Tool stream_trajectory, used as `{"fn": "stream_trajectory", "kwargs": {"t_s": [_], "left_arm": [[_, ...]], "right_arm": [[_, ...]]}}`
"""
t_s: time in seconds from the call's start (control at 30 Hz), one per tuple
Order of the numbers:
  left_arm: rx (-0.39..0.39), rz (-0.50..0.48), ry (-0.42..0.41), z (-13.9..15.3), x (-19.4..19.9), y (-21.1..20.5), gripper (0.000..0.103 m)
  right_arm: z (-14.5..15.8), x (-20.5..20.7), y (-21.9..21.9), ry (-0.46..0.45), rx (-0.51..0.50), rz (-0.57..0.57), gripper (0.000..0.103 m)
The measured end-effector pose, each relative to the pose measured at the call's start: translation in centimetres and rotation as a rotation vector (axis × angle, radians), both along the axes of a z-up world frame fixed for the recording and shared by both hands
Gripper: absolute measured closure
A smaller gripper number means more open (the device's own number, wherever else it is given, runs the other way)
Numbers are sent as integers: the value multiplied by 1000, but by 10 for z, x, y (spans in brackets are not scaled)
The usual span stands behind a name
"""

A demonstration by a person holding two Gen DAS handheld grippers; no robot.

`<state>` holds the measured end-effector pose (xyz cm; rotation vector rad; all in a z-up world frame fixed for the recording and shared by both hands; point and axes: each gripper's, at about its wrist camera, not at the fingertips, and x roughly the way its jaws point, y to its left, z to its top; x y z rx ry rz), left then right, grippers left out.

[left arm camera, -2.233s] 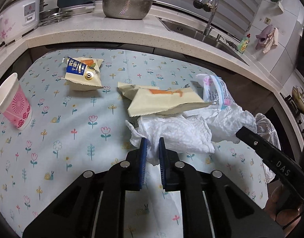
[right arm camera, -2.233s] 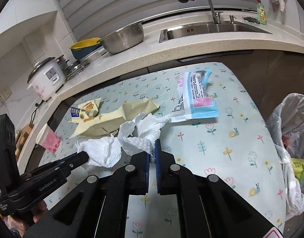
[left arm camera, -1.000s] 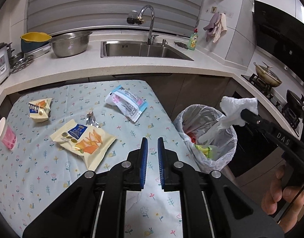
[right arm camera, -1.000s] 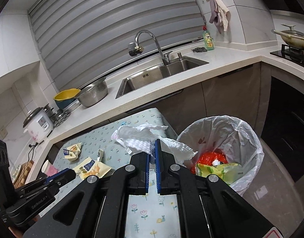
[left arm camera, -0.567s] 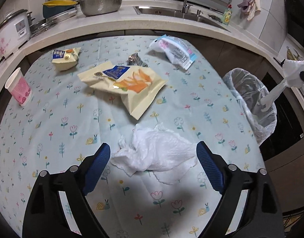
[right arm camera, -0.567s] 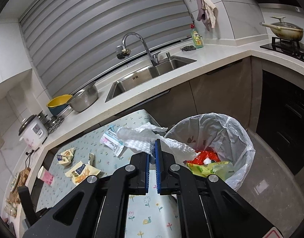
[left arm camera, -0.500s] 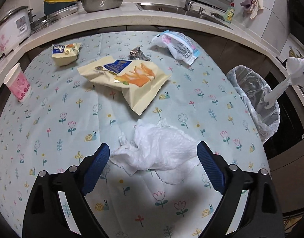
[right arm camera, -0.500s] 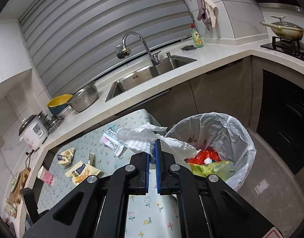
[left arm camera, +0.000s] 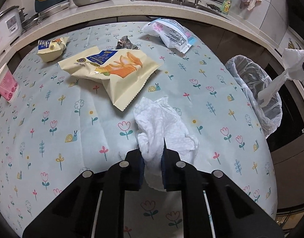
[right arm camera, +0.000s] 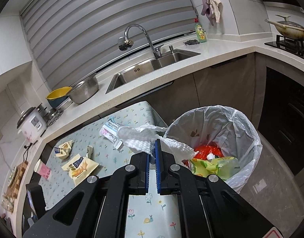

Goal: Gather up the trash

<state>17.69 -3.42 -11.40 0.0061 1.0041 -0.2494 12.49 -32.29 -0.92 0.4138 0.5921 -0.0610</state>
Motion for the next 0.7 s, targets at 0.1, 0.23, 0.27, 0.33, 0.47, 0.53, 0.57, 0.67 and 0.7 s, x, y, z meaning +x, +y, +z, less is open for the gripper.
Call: {"fn": "stream_trajectory", "kwargs": {"t_s": [0.1, 0.23, 0.27, 0.33, 0.47, 0.53, 0.57, 0.67, 0.7], "left_arm": [[-15, -20, -23, 10, -5, -8, 91], [-41, -61, -51, 26, -12, -24, 91], [-44, -72, -59, 30, -13, -28, 91], [-50, -97, -75, 38, -17, -38, 91], [-66, -139, -104, 53, -22, -56, 91], [-71, -161, -124, 62, -24, -66, 91], [-75, -171, -134, 67, -25, -71, 91], [-92, -206, -165, 83, -25, -88, 91], [-98, -218, -175, 88, -26, -94, 91]], "right_arm": [[0, 0, 0, -4, -2, 2, 98], [1, -2, -1, -5, 0, -2, 98], [1, -3, -2, -5, 0, -5, 98], [0, -5, -5, -6, 1, -11, 98], [1, -9, -10, -7, 1, -25, 98], [2, -10, -14, -7, -1, -33, 98], [2, -10, -17, -6, -2, -36, 98], [1, -12, -24, -4, -9, -48, 98], [0, -12, -26, -3, -9, -52, 98]]}}
